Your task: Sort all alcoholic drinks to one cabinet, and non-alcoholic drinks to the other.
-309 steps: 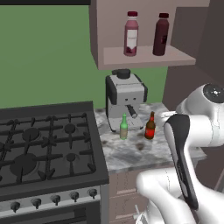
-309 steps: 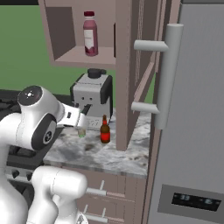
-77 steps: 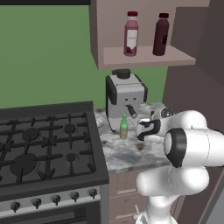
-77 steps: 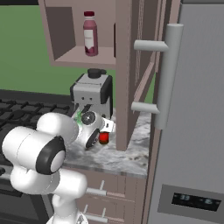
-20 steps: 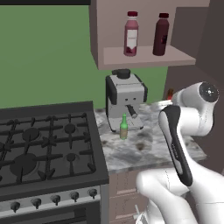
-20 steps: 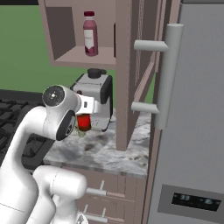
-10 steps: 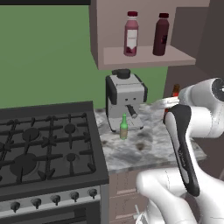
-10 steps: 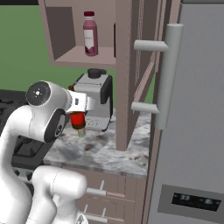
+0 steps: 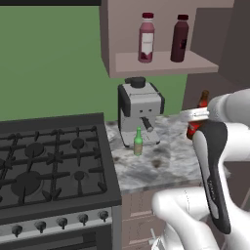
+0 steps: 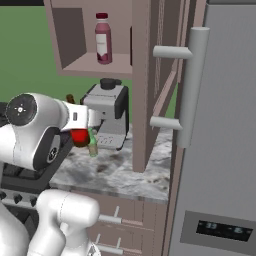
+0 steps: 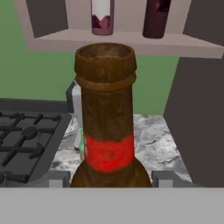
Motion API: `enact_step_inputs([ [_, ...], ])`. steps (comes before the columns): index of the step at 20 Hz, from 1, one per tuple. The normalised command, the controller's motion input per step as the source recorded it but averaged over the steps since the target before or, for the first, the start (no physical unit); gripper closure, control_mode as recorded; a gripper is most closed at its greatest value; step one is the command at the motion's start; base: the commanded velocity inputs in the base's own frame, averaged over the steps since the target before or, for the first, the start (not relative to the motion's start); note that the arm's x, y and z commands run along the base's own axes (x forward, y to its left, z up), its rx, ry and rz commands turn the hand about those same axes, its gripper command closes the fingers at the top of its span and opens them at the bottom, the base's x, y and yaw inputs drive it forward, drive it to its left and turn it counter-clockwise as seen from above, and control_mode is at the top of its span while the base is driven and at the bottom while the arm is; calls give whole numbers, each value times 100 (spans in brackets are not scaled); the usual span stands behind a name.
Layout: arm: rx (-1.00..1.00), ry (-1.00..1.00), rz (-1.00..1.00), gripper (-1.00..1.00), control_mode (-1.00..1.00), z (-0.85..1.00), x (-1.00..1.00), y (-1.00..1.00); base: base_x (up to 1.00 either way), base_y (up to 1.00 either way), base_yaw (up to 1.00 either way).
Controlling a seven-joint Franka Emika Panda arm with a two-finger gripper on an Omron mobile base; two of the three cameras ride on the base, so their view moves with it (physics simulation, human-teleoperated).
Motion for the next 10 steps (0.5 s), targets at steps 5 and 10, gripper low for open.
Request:
enact_step_inputs([
  [5,0,-7,0,100,-100,20,-41,10,0,0,0],
  [10,0,-6,0,100,-100,22,-36,7,0,0,0],
])
